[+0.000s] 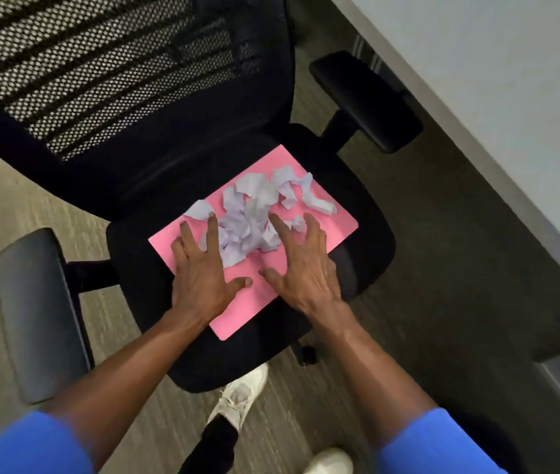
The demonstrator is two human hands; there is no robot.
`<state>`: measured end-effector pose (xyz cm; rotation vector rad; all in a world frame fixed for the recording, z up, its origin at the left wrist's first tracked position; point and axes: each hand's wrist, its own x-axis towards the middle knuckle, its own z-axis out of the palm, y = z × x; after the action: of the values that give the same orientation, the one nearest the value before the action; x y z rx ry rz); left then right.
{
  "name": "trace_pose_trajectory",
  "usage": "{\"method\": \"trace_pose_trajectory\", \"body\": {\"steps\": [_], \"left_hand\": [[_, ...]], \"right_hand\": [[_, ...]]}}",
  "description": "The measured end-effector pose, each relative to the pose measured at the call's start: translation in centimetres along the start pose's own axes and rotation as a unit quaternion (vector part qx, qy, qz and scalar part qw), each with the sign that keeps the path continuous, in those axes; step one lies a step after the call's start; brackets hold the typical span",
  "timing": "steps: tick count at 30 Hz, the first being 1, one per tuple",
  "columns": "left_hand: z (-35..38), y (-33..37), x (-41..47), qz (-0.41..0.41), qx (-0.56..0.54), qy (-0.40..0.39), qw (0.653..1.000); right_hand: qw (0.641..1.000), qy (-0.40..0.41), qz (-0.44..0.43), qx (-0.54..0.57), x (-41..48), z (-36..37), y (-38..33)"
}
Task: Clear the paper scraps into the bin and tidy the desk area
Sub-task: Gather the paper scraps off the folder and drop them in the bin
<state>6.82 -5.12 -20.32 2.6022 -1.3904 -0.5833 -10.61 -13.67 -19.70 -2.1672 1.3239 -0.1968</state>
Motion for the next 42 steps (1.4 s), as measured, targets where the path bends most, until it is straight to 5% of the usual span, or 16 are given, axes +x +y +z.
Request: {"method": "trace_pose_trajectory", "body": {"steps": [11, 28, 42], "left_hand": [[0.8, -0.3, 0.8, 0.086, -0.066, 0.018, 0.994], [1.8, -2.6, 1.6, 0.125, -0.086, 0.095, 0.984], [0.8, -2.6, -1.1, 0.107, -0.157, 0.139, 0.972]], "right_hand": [[0.987, -0.043, -0.057, -0.143, 5.4, 2.2, -2.9], [0.990, -0.010, -0.100, -0.102, 4.5, 2.1, -1.9], [0.987, 0.142, -0.075, 0.011, 1.1, 2.3, -0.2]]}}
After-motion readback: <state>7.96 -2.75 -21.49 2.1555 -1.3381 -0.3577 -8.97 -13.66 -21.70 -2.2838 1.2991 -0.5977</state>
